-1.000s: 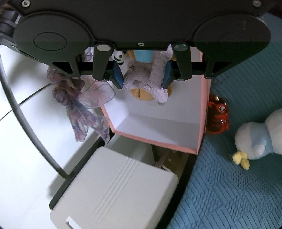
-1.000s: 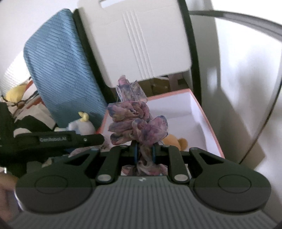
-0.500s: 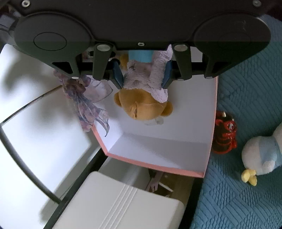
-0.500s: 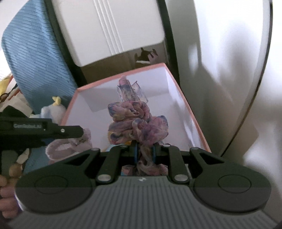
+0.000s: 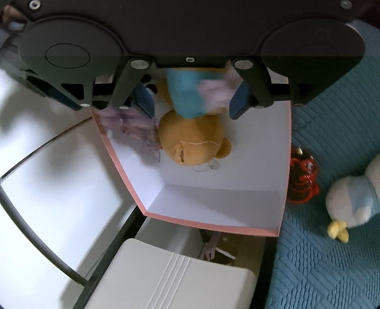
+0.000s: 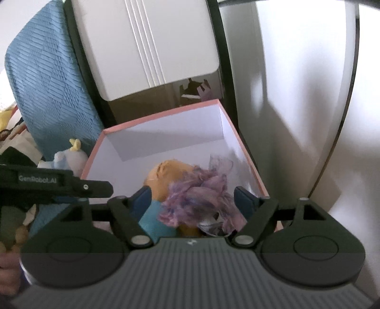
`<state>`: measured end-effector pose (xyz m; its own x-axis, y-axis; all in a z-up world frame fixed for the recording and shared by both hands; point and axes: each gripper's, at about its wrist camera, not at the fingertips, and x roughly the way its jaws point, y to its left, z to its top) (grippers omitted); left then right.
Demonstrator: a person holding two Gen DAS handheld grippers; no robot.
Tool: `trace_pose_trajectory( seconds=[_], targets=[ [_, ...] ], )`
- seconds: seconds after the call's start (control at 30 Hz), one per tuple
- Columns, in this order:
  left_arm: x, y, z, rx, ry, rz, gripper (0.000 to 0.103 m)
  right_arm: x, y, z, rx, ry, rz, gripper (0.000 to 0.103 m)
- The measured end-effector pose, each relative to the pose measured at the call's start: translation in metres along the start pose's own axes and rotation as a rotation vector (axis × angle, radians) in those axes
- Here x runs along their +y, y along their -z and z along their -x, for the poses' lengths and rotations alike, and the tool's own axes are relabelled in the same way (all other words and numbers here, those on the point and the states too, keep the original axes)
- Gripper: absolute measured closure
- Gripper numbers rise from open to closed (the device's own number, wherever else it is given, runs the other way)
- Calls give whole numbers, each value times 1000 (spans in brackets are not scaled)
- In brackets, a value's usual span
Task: Organize objects
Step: 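Lower the pink plush into the box and open the left tool while the right tool releases the scrunchie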
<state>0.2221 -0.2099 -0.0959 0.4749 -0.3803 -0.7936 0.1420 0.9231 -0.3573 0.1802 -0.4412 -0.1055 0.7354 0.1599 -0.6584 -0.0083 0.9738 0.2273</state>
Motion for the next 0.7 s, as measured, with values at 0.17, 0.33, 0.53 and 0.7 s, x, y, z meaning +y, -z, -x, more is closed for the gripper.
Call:
trace_pose_trajectory(
  seconds=[0.17,0.33,0.53,0.7],
  targets=[
    [0,0,19,-28,1,-23,27,6,-8,15,-19,-16,-17,25],
    [1,-2,43,-67,-6,-46,26,17,-15,37,-52,-33,-33,25],
    [8,-3,78,-103,39,-41,24,36,-20,63,-91,-49,-21,25],
    [17,-1,109,-145,61,-44,23,53,-20,79,-110,-83,-11,25]
  ],
)
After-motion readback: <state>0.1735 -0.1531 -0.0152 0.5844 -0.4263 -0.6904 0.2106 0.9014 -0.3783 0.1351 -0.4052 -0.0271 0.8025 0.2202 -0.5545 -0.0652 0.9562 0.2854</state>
